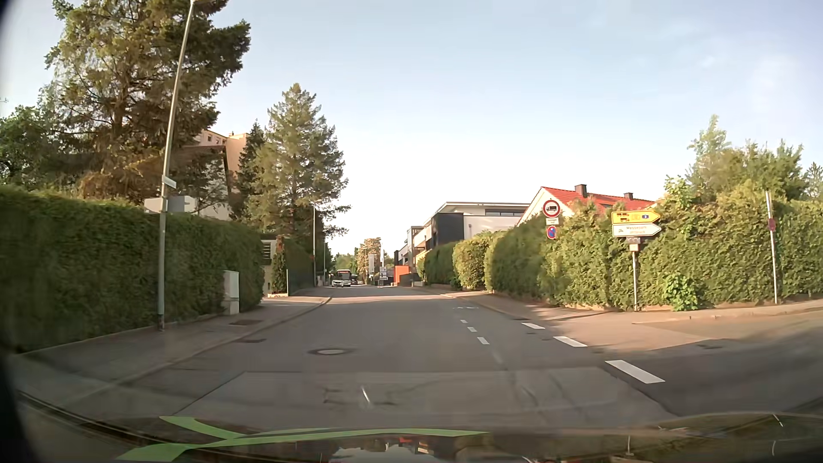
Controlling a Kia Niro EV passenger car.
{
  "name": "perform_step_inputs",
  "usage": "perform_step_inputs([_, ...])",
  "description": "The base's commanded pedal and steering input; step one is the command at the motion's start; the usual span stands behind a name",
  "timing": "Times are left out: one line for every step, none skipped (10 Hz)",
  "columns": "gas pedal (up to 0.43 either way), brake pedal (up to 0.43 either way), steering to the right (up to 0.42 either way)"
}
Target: Follow the waypoints while adhering to traffic rules and regulations
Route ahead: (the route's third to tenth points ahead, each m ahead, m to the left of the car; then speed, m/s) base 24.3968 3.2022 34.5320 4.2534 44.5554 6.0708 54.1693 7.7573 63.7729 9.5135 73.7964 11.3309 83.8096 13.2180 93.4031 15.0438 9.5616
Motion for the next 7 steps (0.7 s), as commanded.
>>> perform_step_inputs([0.157,0.0,-0.017])
perform_step_inputs([0.157,0.0,-0.02])
perform_step_inputs([0.157,0.0,-0.02])
perform_step_inputs([0.157,0.0,-0.02])
perform_step_inputs([0.157,0.0,-0.02])
perform_step_inputs([0.157,0.0,-0.02])
perform_step_inputs([0.157,0.0,-0.021])
